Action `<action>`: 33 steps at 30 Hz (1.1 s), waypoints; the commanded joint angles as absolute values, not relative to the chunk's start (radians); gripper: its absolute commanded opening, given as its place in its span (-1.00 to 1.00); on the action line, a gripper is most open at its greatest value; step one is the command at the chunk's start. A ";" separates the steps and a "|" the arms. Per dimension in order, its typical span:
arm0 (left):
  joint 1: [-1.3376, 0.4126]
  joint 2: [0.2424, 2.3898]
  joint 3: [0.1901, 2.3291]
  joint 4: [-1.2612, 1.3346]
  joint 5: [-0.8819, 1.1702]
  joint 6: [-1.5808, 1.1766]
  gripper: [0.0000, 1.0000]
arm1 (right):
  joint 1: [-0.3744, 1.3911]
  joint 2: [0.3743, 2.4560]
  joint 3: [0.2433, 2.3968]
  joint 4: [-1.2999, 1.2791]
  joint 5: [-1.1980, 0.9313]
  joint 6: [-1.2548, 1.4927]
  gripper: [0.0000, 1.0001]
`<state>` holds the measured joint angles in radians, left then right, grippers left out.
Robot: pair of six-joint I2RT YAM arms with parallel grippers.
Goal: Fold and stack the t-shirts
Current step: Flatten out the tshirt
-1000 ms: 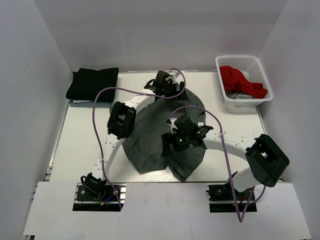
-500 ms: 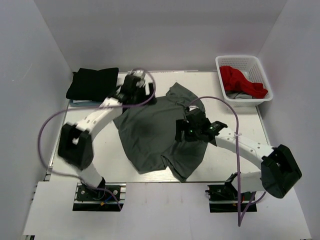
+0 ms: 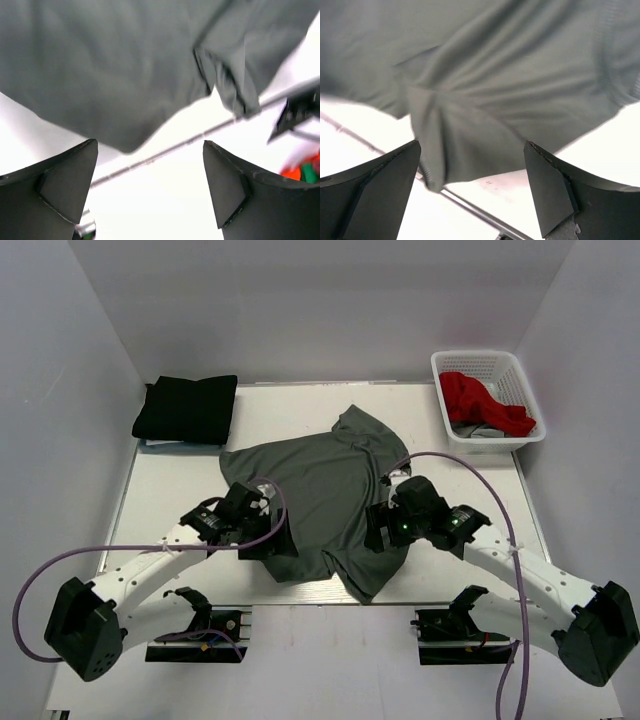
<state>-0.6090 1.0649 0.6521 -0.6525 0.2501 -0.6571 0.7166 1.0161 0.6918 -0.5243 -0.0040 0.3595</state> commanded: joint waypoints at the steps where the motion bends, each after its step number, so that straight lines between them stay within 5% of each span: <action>1: -0.658 1.058 0.649 -0.758 0.321 -0.684 0.90 | 0.755 1.026 0.693 -0.531 -0.139 0.287 0.79; 12: -0.819 1.170 0.678 -0.911 0.100 -0.782 0.82 | 1.046 1.187 0.752 -0.554 -0.036 0.259 0.79; 22: -0.907 1.325 0.638 -0.703 -0.044 -0.851 0.79 | 1.187 1.258 0.712 -0.477 0.075 0.311 0.79; 27: -0.907 1.336 0.655 -0.718 -0.193 -0.934 0.58 | 1.213 1.311 0.652 -0.397 0.112 0.339 0.69; 30: -0.894 1.298 0.664 -0.741 -0.256 -0.969 0.49 | 1.219 1.342 0.641 -0.388 0.178 0.368 0.33; 33: -0.884 1.266 0.664 -0.741 -0.319 -0.988 0.27 | 1.218 1.364 0.649 -0.399 0.274 0.422 -0.63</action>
<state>-0.8963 1.3102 0.6571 -0.7696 -0.1814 -0.9413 1.2140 1.3434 0.6510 -0.4149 0.1619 0.3622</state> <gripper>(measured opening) 0.647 0.247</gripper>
